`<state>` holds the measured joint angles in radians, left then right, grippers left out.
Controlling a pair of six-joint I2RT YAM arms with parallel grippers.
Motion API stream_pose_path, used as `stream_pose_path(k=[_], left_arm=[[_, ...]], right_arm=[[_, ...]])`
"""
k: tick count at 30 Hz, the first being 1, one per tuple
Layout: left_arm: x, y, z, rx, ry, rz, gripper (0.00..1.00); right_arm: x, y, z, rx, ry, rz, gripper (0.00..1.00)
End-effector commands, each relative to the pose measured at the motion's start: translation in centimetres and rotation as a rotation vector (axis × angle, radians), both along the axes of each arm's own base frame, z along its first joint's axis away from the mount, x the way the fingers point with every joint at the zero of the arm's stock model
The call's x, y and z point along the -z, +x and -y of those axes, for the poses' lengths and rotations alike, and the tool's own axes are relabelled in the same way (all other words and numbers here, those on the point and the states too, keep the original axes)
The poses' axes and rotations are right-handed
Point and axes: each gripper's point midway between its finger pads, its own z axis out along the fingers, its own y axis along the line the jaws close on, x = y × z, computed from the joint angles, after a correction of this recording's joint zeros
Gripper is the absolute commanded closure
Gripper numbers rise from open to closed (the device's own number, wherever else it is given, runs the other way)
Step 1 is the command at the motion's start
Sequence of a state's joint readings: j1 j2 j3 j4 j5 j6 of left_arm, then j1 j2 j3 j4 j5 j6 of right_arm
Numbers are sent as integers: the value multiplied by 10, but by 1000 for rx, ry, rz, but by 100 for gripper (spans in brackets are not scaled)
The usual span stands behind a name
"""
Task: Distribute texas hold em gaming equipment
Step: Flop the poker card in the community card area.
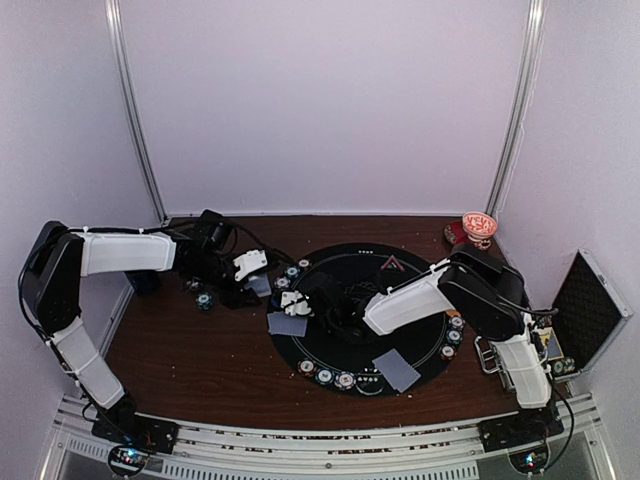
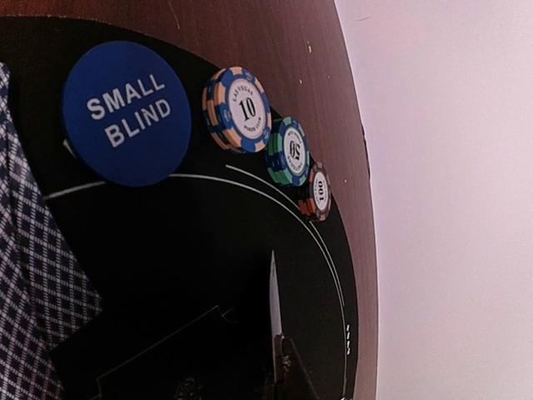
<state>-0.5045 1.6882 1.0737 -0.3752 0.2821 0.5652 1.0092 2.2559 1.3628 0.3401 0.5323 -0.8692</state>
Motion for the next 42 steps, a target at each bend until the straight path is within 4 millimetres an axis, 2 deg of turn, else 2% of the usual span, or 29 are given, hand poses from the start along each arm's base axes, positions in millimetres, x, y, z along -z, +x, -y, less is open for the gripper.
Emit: stream_pose_path(k=[1,7,12,21,32,35,38,42], left_arm=[[-9,6,6,1,-37,14,40],[-9,7,7,1,-36,13,40],[-8,6,7,2,-37,12,40],[-7,6,7,1,-37,7,40],[-9,5,8,6,-44,7,40],[-10,5,8,8,-47,8,40],[-9,5,8,8,-47,5,40],[-9,4,9,14,-52,3,40]], right_arm=[[8,7,5,18,-35,-17,100],[11,1,-1,-13,-21,-63,91],[11,-3,-1,-22,-24,-89,79],[-6,-19,-2,-44,-3,-98,60],[-21,-31,6,-25,-10,-87,55],[-35,-32,7,6,59,-94,54],[-59,-34,12,44,173,-103,52],[-95,-51,30,49,352,-99,36]])
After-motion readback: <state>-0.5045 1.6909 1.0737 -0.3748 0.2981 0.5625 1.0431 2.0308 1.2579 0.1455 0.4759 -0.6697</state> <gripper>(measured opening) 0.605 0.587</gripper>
